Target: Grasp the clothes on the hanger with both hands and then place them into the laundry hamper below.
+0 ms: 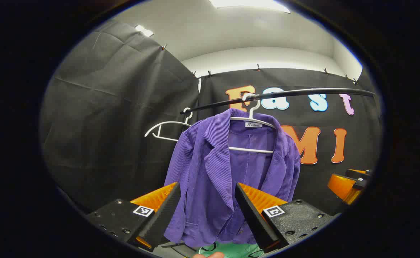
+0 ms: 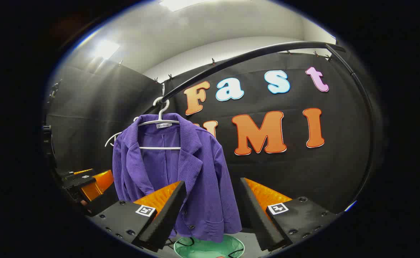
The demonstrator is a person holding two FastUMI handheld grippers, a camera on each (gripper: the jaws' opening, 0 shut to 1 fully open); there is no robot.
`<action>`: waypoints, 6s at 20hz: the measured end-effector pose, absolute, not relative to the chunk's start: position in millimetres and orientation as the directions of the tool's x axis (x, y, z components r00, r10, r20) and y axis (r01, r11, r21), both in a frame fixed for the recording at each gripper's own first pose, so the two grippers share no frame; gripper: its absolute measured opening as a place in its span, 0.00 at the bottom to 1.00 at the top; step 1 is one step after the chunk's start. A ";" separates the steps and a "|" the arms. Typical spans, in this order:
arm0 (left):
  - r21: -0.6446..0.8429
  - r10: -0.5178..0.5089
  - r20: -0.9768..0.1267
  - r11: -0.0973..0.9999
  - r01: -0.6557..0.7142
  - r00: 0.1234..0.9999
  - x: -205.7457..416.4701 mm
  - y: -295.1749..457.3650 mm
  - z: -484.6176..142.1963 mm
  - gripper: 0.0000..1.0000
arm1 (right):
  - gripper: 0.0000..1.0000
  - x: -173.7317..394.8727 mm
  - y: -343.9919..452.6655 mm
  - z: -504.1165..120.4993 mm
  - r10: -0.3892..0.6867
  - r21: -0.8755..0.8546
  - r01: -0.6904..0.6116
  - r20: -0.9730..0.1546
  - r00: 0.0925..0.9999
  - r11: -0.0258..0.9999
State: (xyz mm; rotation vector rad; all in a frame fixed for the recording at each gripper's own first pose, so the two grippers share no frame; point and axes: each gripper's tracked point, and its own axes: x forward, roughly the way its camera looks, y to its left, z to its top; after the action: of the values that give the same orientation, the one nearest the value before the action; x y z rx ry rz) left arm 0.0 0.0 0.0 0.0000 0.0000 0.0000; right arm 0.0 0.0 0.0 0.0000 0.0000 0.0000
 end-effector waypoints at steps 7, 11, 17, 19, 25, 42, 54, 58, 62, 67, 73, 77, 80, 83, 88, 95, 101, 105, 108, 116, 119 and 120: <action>0.009 -0.007 0.005 1.000 0.007 1.000 -0.8 0.0 3.1 0.94 | 0.94 0.8 -0.1 1.6 -0.009 0.000 0.009 0.004 1.000 1.000; 0.005 -0.006 0.005 1.000 0.006 1.000 -3.5 1.6 2.9 0.94 | 0.94 -2.2 -0.1 3.7 -0.012 0.000 0.012 0.007 1.000 1.000; 0.003 0.006 0.008 1.000 -0.006 1.000 -6.5 8.7 6.1 0.94 | 0.95 -5.8 -0.9 4.5 -0.018 0.002 0.018 0.006 1.000 1.000; 0.004 0.013 0.013 1.000 -0.013 1.000 -7.5 11.3 7.8 0.94 | 0.96 -6.3 -1.4 4.6 -0.021 0.007 0.021 0.007 1.000 1.000; 0.003 0.030 0.027 1.000 -0.030 0.999 -9.8 18.9 13.7 0.94 | 0.94 -2.0 3.9 1.9 -0.007 0.017 0.007 0.001 1.000 1.000; 0.029 0.096 0.010 0.995 -0.096 0.995 -18.8 66.9 10.3 0.96 | 0.94 103.3 64.9 -23.9 0.122 0.006 -0.122 -0.016 0.992 0.992; 0.018 0.005 -0.040 1.000 -0.005 0.999 -19.5 106.8 -11.5 0.94 | 0.95 203.3 62.1 -109.6 -0.096 -0.027 0.094 -0.124 0.988 0.995; -0.023 -0.030 -0.055 0.999 0.029 0.998 -8.8 103.6 -20.0 0.94 | 0.35 197.5 41.4 -108.6 -0.138 0.021 0.142 -0.143 0.980 0.990; -0.064 -0.064 -0.074 0.996 0.059 0.995 10.7 77.0 -31.6 0.94 | 0.10 178.1 37.9 -88.7 -0.067 0.014 0.069 -0.110 0.992 0.997; -0.116 -0.104 -0.080 0.989 0.094 0.991 41.7 17.8 -37.0 0.94 | 0.10 148.1 34.4 -59.7 0.023 -0.030 -0.025 -0.072 0.997 0.999; -0.144 -0.065 -0.079 0.988 0.053 0.995 90.7 -40.8 -64.7 0.95 | 0.11 132.8 21.8 -34.2 0.120 -0.027 -0.121 -0.017 0.993 0.992; -0.024 0.080 -0.083 0.996 -0.082 0.993 120.0 -35.6 -96.4 0.93 | 0.03 128.1 18.5 -25.2 0.174 -0.013 -0.174 0.006 0.985 0.985; 0.008 0.121 -0.031 0.993 -0.121 0.992 139.9 -28.5 -99.4 0.94 | 0.10 123.0 10.3 -18.9 0.174 -0.009 -0.174 0.019 0.985 0.985; 0.028 0.084 -0.013 0.996 -0.084 0.996 144.3 -24.7 -94.8 0.93 | 0.10 122.6 -0.2 -15.0 0.144 -0.030 -0.143 0.035 0.989 0.989; 0.109 0.095 0.062 0.989 -0.101 0.994 120.2 5.1 -62.8 0.04 | 0.09 127.0 -12.8 -14.8 0.075 -0.091 -0.069 0.057 0.996 0.993; 0.151 0.198 0.230 0.960 -0.236 0.953 99.0 58.2 31.5 0.01 | 0.10 118.6 -34.9 19.4 -0.075 -0.167 0.105 0.175 0.982 0.980; 0.100 0.310 0.339 0.927 -0.362 0.888 113.8 117.5 98.1 0.01 | 0.09 122.8 -71.0 44.6 -0.262 -0.157 0.307 0.256 0.931 0.939; 0.100 0.333 0.407 0.909 -0.404 0.851 137.9 142.7 122.4 0.03 | 0.10 140.6 -87.0 59.0 -0.315 -0.168 0.381 0.320 0.894 0.909; 0.031 0.350 0.402 0.918 -0.395 0.846 159.2 155.6 122.1 0.05 | 0.10 148.9 -84.4 65.7 -0.323 -0.175 0.400 0.347 0.880 0.900; 0.092 0.304 0.221 0.939 -0.330 0.927 236.6 154.0 56.2 0.03 | 0.09 151.5 -86.4 64.6 -0.346 -0.171 0.419 0.339 0.875 0.892; 0.024 0.308 0.127 0.949 -0.313 0.943 239.0 158.4 10.9 0.03 | 0.09 154.0 -87.0 62.3 -0.341 -0.185 0.416 0.332 0.879 0.891; 0.011 0.306 0.112 0.951 -0.309 0.945 236.7 160.0 0.5 0.01 | 0.09 156.9 -87.4 61.6 -0.342 -0.195 0.419 0.330 0.880 0.887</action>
State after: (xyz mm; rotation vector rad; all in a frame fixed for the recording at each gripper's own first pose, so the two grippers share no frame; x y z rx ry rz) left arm 236.7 160.0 0.5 0.0285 -0.1096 0.3134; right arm 156.9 -87.4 61.6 -0.2664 -0.2937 -0.4014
